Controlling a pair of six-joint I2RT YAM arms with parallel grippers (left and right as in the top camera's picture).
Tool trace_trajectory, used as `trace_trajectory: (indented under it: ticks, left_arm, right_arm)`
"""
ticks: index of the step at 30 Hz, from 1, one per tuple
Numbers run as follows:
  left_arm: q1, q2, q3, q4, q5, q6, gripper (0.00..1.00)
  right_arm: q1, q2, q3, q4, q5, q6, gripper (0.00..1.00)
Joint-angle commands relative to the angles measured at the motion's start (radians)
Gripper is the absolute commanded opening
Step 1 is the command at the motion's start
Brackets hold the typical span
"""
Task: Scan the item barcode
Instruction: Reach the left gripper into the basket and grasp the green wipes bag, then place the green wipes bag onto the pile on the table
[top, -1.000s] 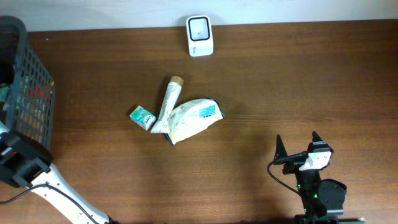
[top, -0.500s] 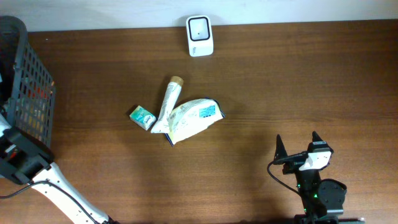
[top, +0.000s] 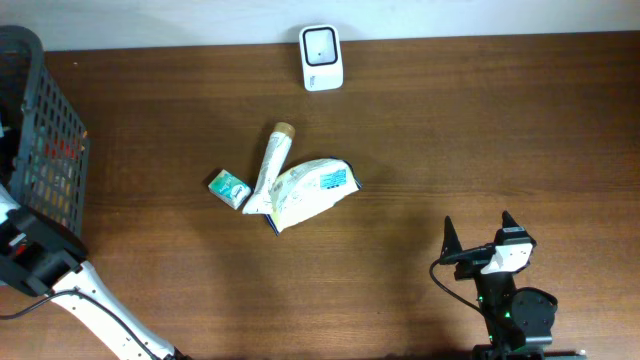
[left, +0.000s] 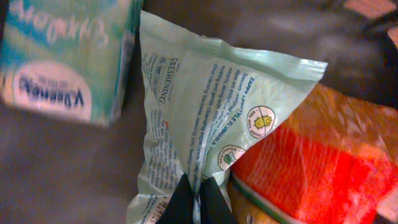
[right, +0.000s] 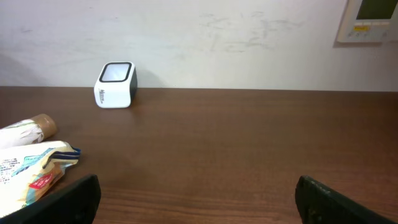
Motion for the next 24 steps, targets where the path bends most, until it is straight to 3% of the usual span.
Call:
trace_trajectory:
  ticks: [1, 5, 8, 12, 18, 24]
  left_arm:
    - [0.002, 0.189, 0.084, -0.071, 0.013, -0.135, 0.0]
    - [-0.002, 0.025, 0.319, -0.127, 0.048, -0.273, 0.0]
    - [-0.013, -0.138, 0.45, -0.16, 0.127, -0.302, 0.0]
    - [-0.068, -0.331, 0.45, -0.256, 0.145, -0.302, 0.0]
    - [-0.25, -0.423, 0.441, -0.428, 0.267, -0.202, 0.0]
    - [-0.55, -0.423, 0.138, -0.428, 0.263, -0.168, 0.0]
  right_arm:
    - [-0.005, -0.008, -0.006, -0.003, -0.012, 0.0, 0.99]
    - [-0.005, -0.008, -0.006, -0.003, -0.012, 0.0, 0.99]
    - [-0.005, -0.008, -0.006, -0.003, -0.012, 0.0, 0.99]
    - [-0.005, -0.008, -0.006, -0.003, -0.012, 0.0, 0.99]
    - [-0.005, -0.008, -0.006, -0.003, -0.012, 0.0, 0.99]
    - [-0.005, -0.008, -0.006, -0.003, -0.012, 0.0, 0.99]
